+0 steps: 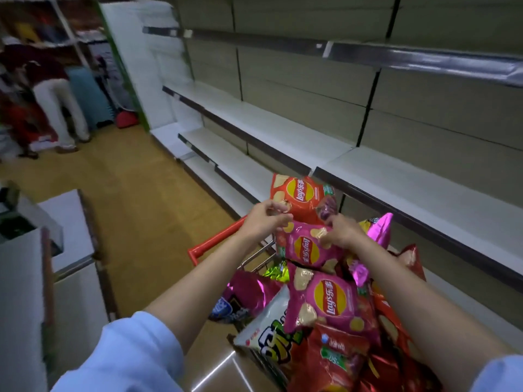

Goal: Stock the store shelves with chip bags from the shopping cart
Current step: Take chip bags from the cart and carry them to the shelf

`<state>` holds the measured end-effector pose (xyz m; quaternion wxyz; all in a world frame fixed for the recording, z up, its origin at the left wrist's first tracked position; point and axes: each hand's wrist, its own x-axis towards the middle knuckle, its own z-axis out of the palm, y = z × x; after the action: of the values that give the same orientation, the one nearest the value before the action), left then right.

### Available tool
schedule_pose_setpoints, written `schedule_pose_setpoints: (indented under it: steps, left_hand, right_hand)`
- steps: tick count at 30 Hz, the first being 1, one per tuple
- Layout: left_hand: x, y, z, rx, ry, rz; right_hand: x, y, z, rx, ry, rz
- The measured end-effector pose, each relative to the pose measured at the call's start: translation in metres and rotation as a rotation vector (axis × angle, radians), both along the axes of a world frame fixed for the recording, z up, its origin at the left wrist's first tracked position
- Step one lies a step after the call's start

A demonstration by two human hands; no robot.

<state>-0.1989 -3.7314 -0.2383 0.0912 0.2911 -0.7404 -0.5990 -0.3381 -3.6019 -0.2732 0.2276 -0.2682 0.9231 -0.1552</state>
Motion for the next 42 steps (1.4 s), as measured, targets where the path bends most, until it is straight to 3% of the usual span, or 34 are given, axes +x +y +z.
schedule_pose_setpoints:
  steps: [11,15,19,21,25,31,33,42]
  left_hand:
    - [-0.075,-0.069,0.018,-0.421,-0.265,-0.719]
    - [-0.098,-0.106,0.020,-0.322,-0.233,-0.814]
    - [-0.107,-0.158,0.015,-0.025,-0.192,-0.684]
    - [-0.109,-0.181,0.012,0.103,-0.178,-0.601]
    - [-0.116,-0.207,0.002,0.246,-0.196,-0.477]
    - [-0.128,-0.215,-0.024,0.399,-0.205,-0.432]
    - [-0.131,-0.214,-0.034,0.432,-0.197,-0.420]
    - [-0.142,-0.204,-0.015,0.513,-0.130,-0.405]
  right_hand:
    - [-0.026,-0.026,0.080,-0.278,-0.068,0.125]
    - [-0.033,-0.046,0.092,-0.483,-0.133,0.032]
    - [-0.048,-0.074,0.074,-0.816,-0.282,-0.302]
    - [-0.059,-0.081,0.053,-0.728,-0.199,-0.376]
    - [-0.059,-0.090,0.008,-0.257,-0.075,-0.244]
    - [-0.062,-0.113,-0.045,0.154,0.131,-0.038]
    - [-0.064,-0.121,-0.057,0.200,0.157,-0.001]
    - [-0.072,-0.112,-0.027,-0.026,0.405,-0.124]
